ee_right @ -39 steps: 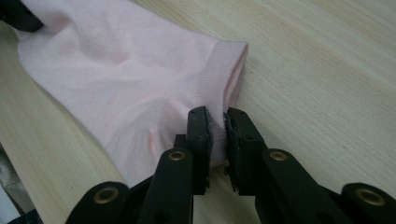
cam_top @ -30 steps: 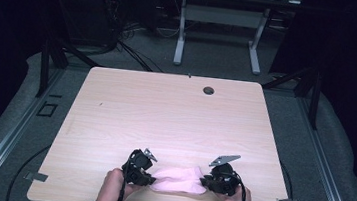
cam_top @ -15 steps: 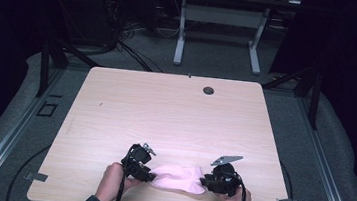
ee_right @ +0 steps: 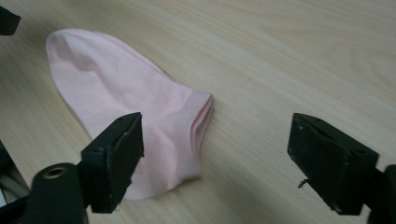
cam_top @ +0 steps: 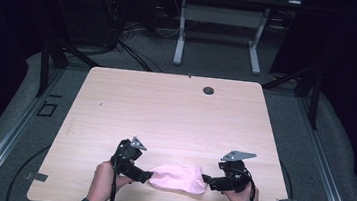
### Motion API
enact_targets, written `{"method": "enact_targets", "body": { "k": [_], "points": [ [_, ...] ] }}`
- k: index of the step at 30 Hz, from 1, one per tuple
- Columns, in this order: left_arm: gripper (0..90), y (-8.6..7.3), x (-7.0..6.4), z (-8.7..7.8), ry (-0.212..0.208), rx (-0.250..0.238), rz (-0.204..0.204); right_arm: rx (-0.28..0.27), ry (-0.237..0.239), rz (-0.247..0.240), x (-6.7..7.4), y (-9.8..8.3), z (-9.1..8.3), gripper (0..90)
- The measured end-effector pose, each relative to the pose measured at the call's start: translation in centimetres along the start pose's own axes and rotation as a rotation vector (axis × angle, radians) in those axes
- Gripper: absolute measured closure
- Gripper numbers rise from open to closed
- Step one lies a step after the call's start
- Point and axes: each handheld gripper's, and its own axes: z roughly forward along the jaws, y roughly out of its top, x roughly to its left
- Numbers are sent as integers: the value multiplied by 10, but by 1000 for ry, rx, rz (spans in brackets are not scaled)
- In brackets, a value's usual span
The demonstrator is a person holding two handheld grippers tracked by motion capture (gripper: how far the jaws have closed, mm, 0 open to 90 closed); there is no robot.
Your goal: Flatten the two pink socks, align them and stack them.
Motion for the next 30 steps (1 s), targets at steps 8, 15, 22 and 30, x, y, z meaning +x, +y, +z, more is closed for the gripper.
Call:
{"method": "enact_targets", "body": {
  "k": [8, 15, 22, 30],
  "points": [
    [14, -7, 15, -25, 104, -70, -36, -64, -53, -10, -9, 2, -21, 10],
    [1, -27, 38, -38, 155, -96, -102, -95, -105, 28, -25, -5, -35, 0],
    [1, -53, 60, -40, 202, -110, -169, -101, -159, 61, -43, -17, -46, 0],
    [0, -84, 83, -27, 242, -99, -255, -82, -214, 100, -66, -36, -47, 0]
  ]
}}
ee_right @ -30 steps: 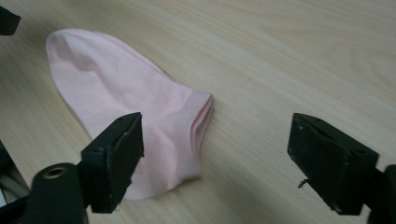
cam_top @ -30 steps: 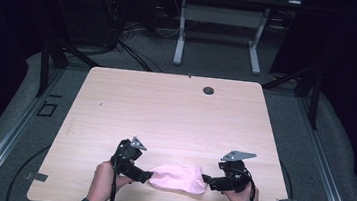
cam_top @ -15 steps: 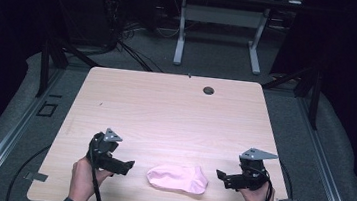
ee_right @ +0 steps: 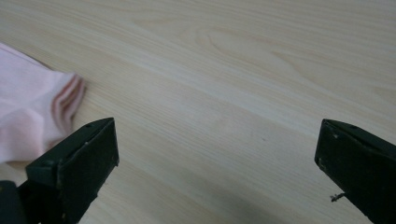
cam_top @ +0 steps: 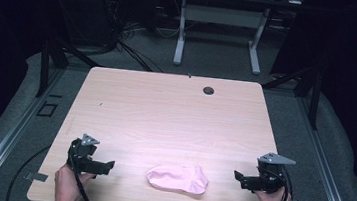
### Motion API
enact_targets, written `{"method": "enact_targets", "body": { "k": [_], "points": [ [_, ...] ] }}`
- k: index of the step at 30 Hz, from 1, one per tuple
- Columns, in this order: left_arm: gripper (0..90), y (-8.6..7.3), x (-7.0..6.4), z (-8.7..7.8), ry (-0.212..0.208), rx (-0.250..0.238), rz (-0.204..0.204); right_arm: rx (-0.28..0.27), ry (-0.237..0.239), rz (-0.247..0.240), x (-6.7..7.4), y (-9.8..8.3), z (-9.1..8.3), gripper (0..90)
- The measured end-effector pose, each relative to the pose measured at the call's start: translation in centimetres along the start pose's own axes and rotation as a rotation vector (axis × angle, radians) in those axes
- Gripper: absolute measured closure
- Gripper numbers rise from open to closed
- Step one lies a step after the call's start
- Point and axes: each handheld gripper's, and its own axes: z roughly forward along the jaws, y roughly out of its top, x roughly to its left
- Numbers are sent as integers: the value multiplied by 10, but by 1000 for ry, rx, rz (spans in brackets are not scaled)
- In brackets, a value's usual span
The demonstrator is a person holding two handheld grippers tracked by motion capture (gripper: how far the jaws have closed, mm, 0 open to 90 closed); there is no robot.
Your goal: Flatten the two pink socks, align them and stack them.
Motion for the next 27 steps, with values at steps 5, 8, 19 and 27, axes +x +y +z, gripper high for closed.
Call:
{"method": "enact_targets", "body": {
  "k": [5, 8, 19, 27],
  "points": [
    [0, -11, 11, 7, 34, -12, -37, 18, -25, 22, -13, -14, 11, 0],
    [0, -16, 14, 9, 50, -24, -50, 25, -35, 41, -20, -21, 18, 0],
    [0, -28, 22, 20, 84, -56, -73, 35, -89, 40, -30, -31, 34, 0],
    [0, -35, 20, 23, 108, -127, -65, 13, -120, 15, -30, -31, 40, 0]
  ]
}}
